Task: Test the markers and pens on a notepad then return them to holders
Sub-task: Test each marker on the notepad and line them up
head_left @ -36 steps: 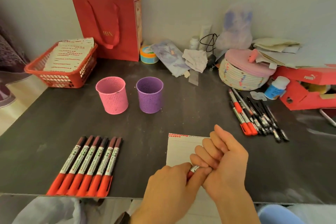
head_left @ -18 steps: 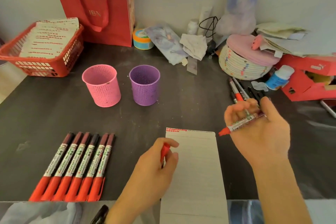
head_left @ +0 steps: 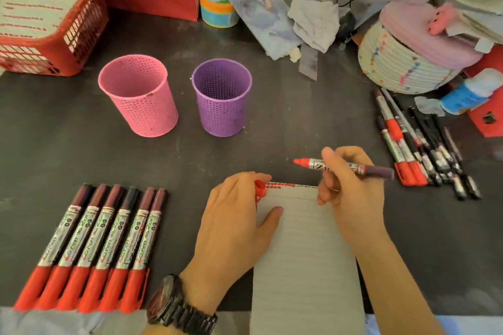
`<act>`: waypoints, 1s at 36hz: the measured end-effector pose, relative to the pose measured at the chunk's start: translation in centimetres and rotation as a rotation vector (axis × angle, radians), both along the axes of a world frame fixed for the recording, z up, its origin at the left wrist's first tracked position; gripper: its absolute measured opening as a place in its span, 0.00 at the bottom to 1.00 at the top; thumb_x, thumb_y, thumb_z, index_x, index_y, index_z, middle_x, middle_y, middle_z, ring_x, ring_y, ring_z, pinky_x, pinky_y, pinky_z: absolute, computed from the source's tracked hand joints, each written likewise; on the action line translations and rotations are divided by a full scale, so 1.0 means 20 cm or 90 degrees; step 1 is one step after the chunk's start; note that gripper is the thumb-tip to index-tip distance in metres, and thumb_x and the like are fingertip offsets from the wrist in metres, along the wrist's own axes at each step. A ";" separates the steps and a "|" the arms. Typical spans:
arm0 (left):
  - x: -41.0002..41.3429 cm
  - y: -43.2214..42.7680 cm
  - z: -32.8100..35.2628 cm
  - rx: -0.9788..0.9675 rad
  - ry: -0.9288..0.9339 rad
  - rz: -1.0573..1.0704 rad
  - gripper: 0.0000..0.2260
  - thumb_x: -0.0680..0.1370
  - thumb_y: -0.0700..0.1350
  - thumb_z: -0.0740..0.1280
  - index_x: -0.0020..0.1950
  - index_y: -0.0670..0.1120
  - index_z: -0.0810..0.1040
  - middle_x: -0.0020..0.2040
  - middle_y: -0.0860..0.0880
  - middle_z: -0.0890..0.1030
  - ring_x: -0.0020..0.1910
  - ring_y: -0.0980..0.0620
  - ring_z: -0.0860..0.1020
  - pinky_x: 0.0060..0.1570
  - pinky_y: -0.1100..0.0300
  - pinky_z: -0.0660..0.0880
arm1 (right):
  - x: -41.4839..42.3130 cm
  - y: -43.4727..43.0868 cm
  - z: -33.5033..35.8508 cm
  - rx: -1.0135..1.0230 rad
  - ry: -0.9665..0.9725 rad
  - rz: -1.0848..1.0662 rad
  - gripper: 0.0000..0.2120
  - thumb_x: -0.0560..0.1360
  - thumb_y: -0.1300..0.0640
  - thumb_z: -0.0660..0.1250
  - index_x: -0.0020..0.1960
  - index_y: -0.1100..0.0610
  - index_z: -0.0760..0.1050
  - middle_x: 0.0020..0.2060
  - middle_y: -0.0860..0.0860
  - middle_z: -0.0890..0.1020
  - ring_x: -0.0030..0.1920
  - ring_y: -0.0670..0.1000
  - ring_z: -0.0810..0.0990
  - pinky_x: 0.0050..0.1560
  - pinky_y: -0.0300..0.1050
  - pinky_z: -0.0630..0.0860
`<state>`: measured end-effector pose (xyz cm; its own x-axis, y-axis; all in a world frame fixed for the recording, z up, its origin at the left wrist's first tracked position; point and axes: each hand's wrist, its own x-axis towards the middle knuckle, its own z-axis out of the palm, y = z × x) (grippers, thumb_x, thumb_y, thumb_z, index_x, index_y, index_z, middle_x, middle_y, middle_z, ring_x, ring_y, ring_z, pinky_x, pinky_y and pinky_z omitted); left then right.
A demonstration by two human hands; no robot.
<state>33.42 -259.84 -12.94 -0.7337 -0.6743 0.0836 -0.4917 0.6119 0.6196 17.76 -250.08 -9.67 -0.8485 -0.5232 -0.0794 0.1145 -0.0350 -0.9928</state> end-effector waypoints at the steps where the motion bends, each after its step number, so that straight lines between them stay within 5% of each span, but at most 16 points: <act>1: 0.00 0.00 0.00 0.004 0.007 0.003 0.23 0.73 0.60 0.72 0.64 0.61 0.68 0.59 0.65 0.70 0.55 0.72 0.58 0.59 0.71 0.55 | 0.01 0.00 -0.01 0.005 0.012 0.002 0.09 0.70 0.47 0.72 0.42 0.52 0.78 0.25 0.52 0.74 0.22 0.54 0.74 0.25 0.44 0.72; 5: 0.00 0.00 -0.01 -0.004 0.021 0.007 0.24 0.71 0.59 0.74 0.63 0.60 0.68 0.55 0.68 0.66 0.56 0.68 0.64 0.57 0.71 0.56 | 0.04 -0.01 -0.02 0.053 0.064 0.007 0.08 0.73 0.49 0.71 0.42 0.53 0.81 0.27 0.54 0.79 0.26 0.54 0.80 0.30 0.45 0.78; 8: 0.00 -0.01 0.00 0.029 0.006 0.012 0.24 0.71 0.61 0.73 0.62 0.63 0.66 0.55 0.68 0.65 0.54 0.71 0.60 0.53 0.75 0.57 | 0.05 -0.03 -0.04 0.126 0.157 0.007 0.12 0.76 0.47 0.73 0.37 0.51 0.78 0.25 0.52 0.78 0.23 0.49 0.77 0.28 0.37 0.74; 12: 0.00 -0.01 0.01 0.063 0.000 0.015 0.22 0.70 0.62 0.73 0.57 0.65 0.64 0.58 0.66 0.70 0.54 0.66 0.66 0.49 0.75 0.60 | 0.07 -0.03 -0.07 0.178 0.203 -0.029 0.16 0.72 0.46 0.74 0.31 0.50 0.73 0.22 0.49 0.76 0.23 0.43 0.74 0.27 0.34 0.71; 36: -0.02 -0.01 0.03 0.090 -0.030 0.030 0.23 0.69 0.62 0.74 0.54 0.65 0.63 0.59 0.62 0.73 0.54 0.62 0.68 0.50 0.75 0.59 | 0.07 -0.05 -0.09 0.215 0.246 -0.033 0.13 0.75 0.57 0.73 0.33 0.52 0.76 0.22 0.47 0.77 0.23 0.42 0.76 0.27 0.31 0.71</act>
